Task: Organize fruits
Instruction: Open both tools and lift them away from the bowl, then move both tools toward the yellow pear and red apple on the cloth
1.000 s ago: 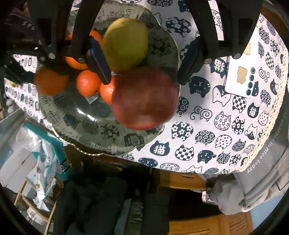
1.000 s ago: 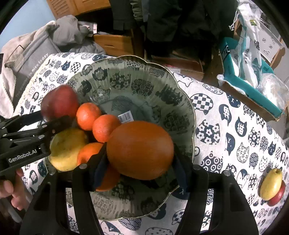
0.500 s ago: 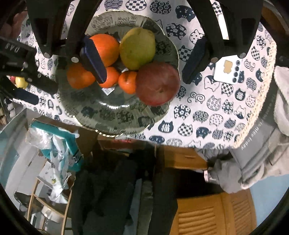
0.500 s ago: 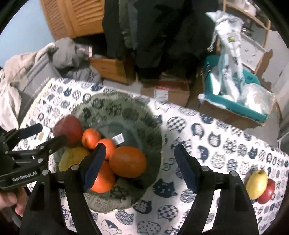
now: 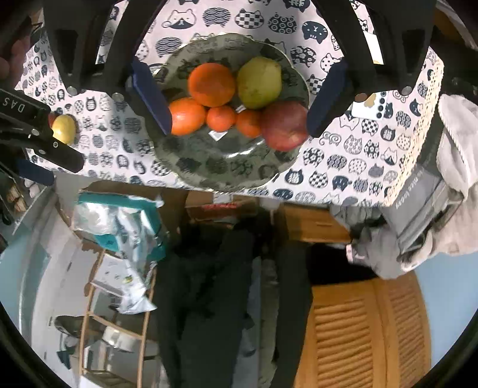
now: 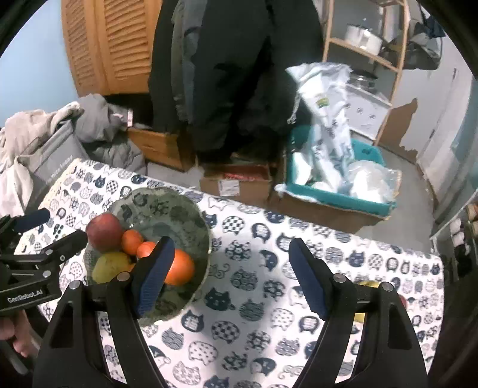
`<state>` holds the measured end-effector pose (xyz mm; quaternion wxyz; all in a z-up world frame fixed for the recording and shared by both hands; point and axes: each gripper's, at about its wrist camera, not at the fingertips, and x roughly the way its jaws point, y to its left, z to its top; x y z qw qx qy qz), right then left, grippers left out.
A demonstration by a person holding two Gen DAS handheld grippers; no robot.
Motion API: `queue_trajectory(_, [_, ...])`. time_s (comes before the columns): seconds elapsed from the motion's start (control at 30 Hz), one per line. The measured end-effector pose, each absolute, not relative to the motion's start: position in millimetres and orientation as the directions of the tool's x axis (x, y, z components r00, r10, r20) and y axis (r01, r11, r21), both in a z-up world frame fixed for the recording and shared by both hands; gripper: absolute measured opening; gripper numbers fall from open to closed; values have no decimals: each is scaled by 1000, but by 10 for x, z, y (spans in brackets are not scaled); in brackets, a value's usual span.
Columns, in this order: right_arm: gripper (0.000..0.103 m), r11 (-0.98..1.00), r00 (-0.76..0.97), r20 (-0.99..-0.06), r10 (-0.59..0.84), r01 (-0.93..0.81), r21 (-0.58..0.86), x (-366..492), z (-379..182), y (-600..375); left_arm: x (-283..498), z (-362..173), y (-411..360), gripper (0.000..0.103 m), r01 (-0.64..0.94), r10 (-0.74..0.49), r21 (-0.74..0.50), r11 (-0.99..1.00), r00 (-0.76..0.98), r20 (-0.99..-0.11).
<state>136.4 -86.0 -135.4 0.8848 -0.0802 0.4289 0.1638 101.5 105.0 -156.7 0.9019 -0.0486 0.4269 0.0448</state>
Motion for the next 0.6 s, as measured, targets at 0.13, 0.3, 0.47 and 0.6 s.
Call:
queue_trajectory(0.13, [79, 940, 608, -764, 214, -340, -7, 1251, -1179, -1020, 918, -1404, 921, 96, -97, 28, -48, 994, 660, -751])
queue_trajectory(0.3, [79, 948, 638, -742, 208, -319, -8, 1128, -984, -1203, 790, -1238, 747, 100, -68, 28, -26, 997, 689, -724])
queue_trajectory(0.47, [79, 951, 665, -720, 199, -308, -22, 981, -814, -1380, 686, -1053, 613, 101, -47, 23, -16, 999, 720, -694])
queue_trajectory(0.6, [80, 955, 681, -706, 194, -297, -24, 878, -709, -1518, 632, -930, 504, 102, -35, 15, -16, 999, 735, -677])
